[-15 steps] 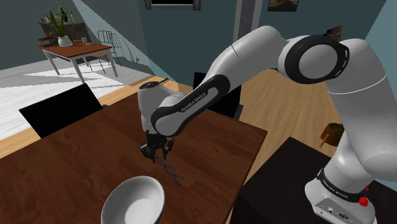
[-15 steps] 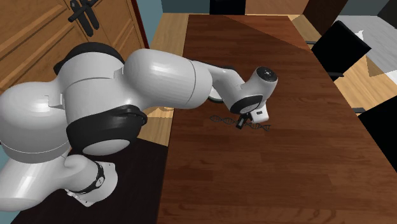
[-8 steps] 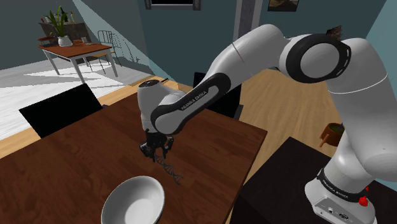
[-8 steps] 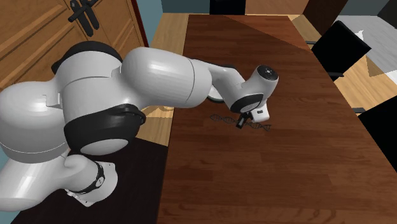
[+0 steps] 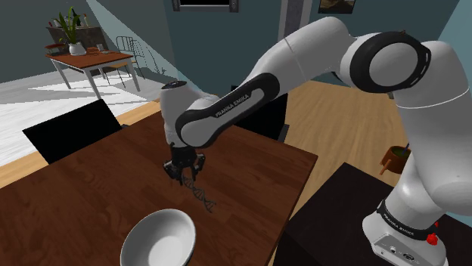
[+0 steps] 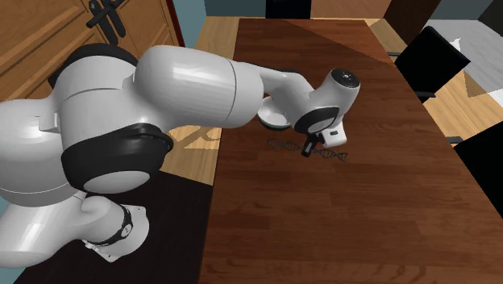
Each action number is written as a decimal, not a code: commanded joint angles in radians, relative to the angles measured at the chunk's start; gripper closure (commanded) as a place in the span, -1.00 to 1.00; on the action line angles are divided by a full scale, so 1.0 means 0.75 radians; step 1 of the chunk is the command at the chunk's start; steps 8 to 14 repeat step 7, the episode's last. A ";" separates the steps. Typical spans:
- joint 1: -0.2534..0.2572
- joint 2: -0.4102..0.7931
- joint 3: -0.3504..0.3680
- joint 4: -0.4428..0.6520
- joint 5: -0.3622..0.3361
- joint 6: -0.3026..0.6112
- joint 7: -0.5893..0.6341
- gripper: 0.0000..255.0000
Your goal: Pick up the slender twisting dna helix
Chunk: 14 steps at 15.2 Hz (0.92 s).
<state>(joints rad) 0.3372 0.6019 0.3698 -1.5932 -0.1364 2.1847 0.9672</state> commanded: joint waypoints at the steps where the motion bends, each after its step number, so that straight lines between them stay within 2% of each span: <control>1: -0.002 -0.016 0.004 0.014 0.006 -0.030 -0.002 1.00; 5: -0.007 -0.049 0.012 0.037 0.017 -0.085 -0.005 1.00; 14: -0.007 -0.050 0.013 0.038 0.018 -0.087 -0.005 1.00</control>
